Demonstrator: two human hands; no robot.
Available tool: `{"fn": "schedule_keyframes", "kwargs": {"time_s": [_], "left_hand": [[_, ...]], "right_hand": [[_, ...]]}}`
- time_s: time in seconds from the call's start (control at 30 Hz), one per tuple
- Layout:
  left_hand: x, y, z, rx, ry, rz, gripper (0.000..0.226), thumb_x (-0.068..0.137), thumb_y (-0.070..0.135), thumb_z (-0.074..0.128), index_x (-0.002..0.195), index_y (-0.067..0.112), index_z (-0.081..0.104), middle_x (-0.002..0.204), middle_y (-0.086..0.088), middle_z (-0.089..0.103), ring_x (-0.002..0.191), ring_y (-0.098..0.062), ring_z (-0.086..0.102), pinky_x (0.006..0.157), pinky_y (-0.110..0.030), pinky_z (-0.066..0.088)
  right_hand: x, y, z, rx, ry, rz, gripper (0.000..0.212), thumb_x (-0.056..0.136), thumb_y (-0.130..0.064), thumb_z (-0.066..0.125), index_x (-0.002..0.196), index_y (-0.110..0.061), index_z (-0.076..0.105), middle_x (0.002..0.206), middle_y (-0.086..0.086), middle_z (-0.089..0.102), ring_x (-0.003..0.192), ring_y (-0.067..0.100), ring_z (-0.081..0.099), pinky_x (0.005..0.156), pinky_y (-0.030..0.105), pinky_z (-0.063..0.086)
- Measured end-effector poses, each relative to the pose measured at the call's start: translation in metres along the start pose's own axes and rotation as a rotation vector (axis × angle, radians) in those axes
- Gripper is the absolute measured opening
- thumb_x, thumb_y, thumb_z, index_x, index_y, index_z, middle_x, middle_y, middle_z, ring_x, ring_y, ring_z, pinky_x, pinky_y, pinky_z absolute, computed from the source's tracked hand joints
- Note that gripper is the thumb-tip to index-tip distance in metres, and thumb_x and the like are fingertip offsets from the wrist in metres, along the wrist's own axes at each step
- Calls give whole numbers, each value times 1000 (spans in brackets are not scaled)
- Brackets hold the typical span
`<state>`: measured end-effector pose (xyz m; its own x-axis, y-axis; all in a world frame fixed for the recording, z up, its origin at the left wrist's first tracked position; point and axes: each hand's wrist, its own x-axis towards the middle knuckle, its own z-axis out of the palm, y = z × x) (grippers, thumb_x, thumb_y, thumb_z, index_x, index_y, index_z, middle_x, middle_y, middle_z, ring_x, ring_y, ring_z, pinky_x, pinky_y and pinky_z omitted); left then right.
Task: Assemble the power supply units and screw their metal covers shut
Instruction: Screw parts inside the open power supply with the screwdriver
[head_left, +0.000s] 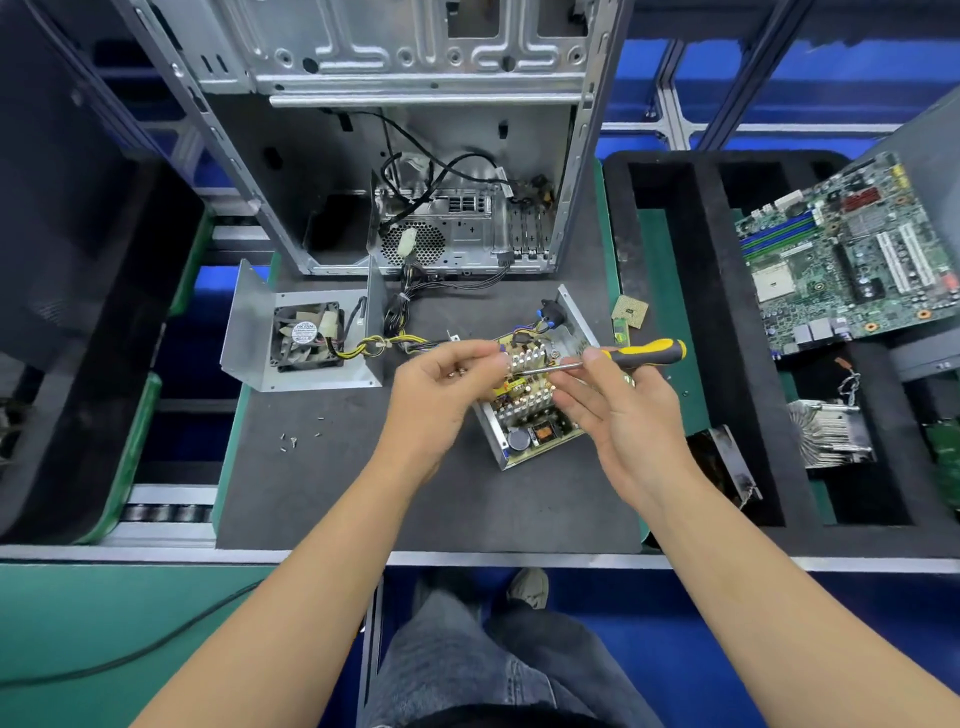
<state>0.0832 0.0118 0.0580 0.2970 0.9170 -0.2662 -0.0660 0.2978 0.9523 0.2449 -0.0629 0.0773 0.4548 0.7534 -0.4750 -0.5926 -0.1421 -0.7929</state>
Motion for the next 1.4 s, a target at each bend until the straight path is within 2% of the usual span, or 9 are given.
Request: {"fn": "schedule_keyframes", "kwargs": {"time_s": [0.03,0.13,0.23,0.4,0.5,0.67,0.87,1.1,1.4], "left_hand": [[-1,-2,-6,-36,63,-6,4,83,22,77,86,20,78,81,-2,72,72,-13,65,65,-21,52],[-7,-17,-23,-62,184,-64,28,80,43,74,80,14,74,72,0,65,65,-12,57,59,-20,47],[-16,-36,-28,-29,185,-175,25,86,37,75,75,15,72,70,-1,65,64,-13,59,58,-22,47],[-27,-62,-30,-54,162,-350,30,89,34,73,89,4,72,75,-6,70,72,-19,64,69,-29,53],[-35,-71,-27,-78,133,-421,44,84,40,75,99,-1,72,82,-8,74,79,-21,69,69,-26,55],[-38,-73,-24,-82,85,-434,60,69,51,77,100,0,72,92,-11,77,91,-25,74,76,-26,59],[-36,-73,-21,-51,30,-430,59,67,52,77,99,3,73,94,-12,77,94,-26,74,84,-31,59],[-35,-76,-22,-47,9,-433,54,71,50,75,98,4,75,96,-13,76,94,-26,73,82,-29,58],[-33,-78,-24,-39,-5,-433,55,70,51,76,99,4,75,96,-13,76,95,-26,74,79,-27,58]], "right_hand": [[-1,0,-3,-14,12,-21,25,94,-18,68,108,-5,52,96,16,74,93,31,74,76,32,60],[-5,5,-13,-134,17,-98,30,94,-17,67,114,-1,51,95,19,74,91,31,74,77,31,60],[-9,14,-23,-246,16,-147,21,93,-10,67,108,-5,52,86,16,74,84,32,75,72,28,60],[-14,35,-35,-387,5,-195,25,88,-4,72,98,-18,54,80,2,73,79,28,75,73,33,61],[-19,44,-39,-494,-2,-274,35,87,-12,75,88,-43,59,83,-6,74,79,20,75,72,25,60],[-19,59,-43,-650,-23,-373,30,86,-24,76,90,-44,54,86,-13,72,78,11,74,70,21,58],[-18,68,-41,-744,-54,-424,22,86,-38,73,92,-47,54,89,-18,71,81,4,71,71,15,54],[-19,72,-41,-843,-125,-449,25,89,-34,72,91,-51,53,91,-25,68,86,-1,68,73,8,49],[-24,76,-39,-952,-164,-439,26,92,-34,68,94,-54,53,98,-30,65,92,-4,65,81,19,53]]}}
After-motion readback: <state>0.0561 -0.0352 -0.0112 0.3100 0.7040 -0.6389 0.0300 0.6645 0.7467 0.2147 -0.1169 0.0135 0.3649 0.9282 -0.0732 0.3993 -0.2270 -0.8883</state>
